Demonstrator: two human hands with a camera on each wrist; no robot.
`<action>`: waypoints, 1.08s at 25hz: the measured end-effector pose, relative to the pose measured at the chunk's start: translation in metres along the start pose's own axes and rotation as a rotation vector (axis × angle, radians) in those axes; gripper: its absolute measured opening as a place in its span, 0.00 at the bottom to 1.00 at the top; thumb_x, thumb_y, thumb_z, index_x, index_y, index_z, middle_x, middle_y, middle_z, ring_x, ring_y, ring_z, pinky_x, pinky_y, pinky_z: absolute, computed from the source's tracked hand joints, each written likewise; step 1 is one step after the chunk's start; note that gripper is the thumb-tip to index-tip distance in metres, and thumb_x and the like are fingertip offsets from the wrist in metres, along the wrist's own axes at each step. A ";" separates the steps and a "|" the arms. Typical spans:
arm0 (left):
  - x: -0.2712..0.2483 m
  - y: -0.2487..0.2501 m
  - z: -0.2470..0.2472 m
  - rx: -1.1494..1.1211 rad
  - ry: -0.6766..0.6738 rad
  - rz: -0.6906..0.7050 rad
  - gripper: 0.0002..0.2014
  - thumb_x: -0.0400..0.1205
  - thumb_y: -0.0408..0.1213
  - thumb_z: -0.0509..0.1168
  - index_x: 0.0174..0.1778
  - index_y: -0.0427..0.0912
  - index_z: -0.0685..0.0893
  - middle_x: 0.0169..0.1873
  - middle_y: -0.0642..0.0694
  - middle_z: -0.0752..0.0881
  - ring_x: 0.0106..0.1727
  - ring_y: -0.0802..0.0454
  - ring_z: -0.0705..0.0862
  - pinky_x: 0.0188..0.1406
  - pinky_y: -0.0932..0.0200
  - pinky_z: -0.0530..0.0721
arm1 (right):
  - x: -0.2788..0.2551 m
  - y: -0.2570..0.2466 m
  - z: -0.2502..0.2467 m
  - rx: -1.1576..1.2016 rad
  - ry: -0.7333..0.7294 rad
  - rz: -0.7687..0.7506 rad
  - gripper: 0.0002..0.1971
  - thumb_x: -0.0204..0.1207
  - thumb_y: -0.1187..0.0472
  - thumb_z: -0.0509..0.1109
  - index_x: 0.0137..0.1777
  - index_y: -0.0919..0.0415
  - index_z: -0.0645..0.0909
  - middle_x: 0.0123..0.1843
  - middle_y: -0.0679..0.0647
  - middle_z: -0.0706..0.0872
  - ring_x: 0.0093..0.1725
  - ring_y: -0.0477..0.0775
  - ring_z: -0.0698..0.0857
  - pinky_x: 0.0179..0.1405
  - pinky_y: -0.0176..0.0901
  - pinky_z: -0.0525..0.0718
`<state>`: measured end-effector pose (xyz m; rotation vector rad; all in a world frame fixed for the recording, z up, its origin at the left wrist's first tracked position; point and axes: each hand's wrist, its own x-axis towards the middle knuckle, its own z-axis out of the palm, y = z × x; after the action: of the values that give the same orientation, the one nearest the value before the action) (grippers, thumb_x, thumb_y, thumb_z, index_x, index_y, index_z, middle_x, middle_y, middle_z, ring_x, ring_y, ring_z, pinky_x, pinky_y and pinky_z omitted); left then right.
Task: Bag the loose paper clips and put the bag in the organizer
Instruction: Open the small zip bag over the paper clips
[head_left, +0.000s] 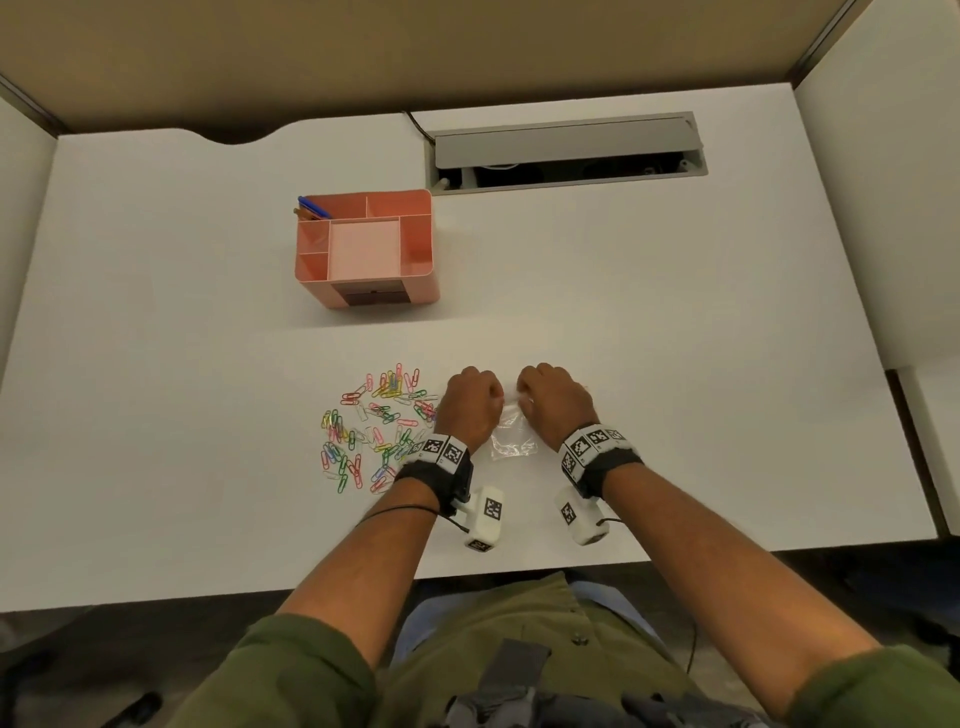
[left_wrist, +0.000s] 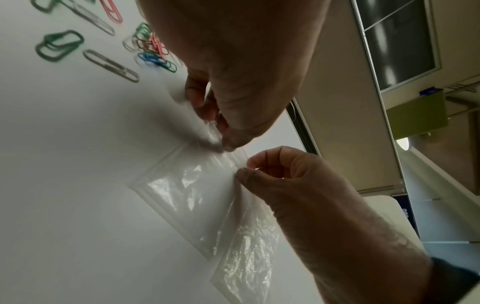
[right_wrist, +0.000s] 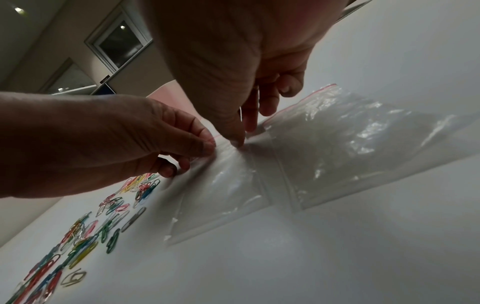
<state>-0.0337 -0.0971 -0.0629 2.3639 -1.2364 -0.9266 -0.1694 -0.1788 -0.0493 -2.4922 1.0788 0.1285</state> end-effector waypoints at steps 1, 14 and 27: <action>-0.001 0.000 -0.002 -0.032 -0.001 -0.008 0.04 0.82 0.35 0.67 0.45 0.44 0.87 0.49 0.42 0.84 0.55 0.41 0.83 0.55 0.42 0.85 | 0.000 -0.001 -0.001 0.023 0.001 0.008 0.03 0.80 0.58 0.67 0.52 0.53 0.79 0.49 0.50 0.82 0.50 0.55 0.81 0.42 0.47 0.78; -0.091 -0.009 -0.090 -0.792 -0.009 -0.097 0.06 0.83 0.36 0.73 0.47 0.37 0.94 0.43 0.44 0.95 0.37 0.54 0.90 0.34 0.65 0.82 | -0.040 -0.042 -0.053 1.170 -0.159 0.243 0.09 0.78 0.59 0.76 0.57 0.56 0.85 0.50 0.49 0.89 0.49 0.47 0.87 0.49 0.45 0.83; -0.152 -0.070 -0.115 -1.149 -0.012 -0.143 0.11 0.89 0.38 0.66 0.60 0.46 0.93 0.55 0.43 0.94 0.53 0.48 0.89 0.54 0.52 0.85 | -0.055 -0.161 -0.040 1.253 -0.080 0.283 0.10 0.78 0.59 0.75 0.52 0.67 0.85 0.46 0.61 0.90 0.42 0.51 0.89 0.50 0.47 0.91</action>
<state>0.0234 0.0654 0.0450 1.4953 -0.3097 -1.2299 -0.0961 -0.0595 0.0550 -1.2065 0.9980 -0.2864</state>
